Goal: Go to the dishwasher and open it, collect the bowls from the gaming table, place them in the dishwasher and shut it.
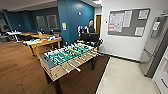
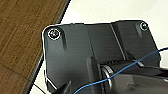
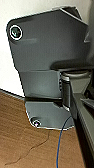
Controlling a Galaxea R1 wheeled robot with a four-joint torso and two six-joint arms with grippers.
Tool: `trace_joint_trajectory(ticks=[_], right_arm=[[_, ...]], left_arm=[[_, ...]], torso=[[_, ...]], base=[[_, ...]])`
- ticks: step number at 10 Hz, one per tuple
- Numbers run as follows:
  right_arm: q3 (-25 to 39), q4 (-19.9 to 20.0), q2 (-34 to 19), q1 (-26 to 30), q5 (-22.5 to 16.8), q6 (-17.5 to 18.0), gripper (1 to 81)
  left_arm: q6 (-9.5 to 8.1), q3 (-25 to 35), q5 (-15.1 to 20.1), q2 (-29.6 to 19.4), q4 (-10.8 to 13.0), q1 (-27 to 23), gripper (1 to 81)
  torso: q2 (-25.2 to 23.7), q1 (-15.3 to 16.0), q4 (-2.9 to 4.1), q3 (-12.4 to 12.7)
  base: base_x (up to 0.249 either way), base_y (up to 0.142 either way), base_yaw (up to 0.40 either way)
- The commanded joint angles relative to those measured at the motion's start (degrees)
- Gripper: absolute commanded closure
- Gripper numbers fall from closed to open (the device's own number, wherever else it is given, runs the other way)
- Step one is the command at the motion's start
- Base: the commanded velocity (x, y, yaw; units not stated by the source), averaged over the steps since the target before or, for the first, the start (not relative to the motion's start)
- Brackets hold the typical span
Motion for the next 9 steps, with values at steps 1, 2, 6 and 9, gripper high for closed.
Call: trace_joint_trajectory(ticks=[1,2,6,9], right_arm=[[0.3,-0.9,-0.1,2.7,-2.3,-0.2,1.0],[0.2,-0.9,0.0,2.7,-2.3,-0.2,1.0],[-0.2,-1.1,0.4,3.2,-2.4,-0.2,1.0],[-0.2,-1.2,0.7,3.6,-2.7,-0.2,1.0]], left_arm=[[0.06,0.1,2.9,-0.4,-0.3,-2.8,1.0],[0.06,0.1,2.9,-0.4,-0.4,-2.8,1.0],[0.06,-0.2,2.9,-0.8,-0.4,-2.7,1.0],[0.06,-0.2,2.9,-0.5,-0.3,-2.8,1.0]], torso=[[0.0,0.0,0.00,0.0],[0.0,0.0,0.00,0.0],[0.0,0.0,0.00,0.0],[0.0,0.0,0.00,0.0]], base=[[0.000,0.000,0.327],[0.000,0.000,0.327],[0.000,0.000,0.327],[0.000,0.000,0.327]])
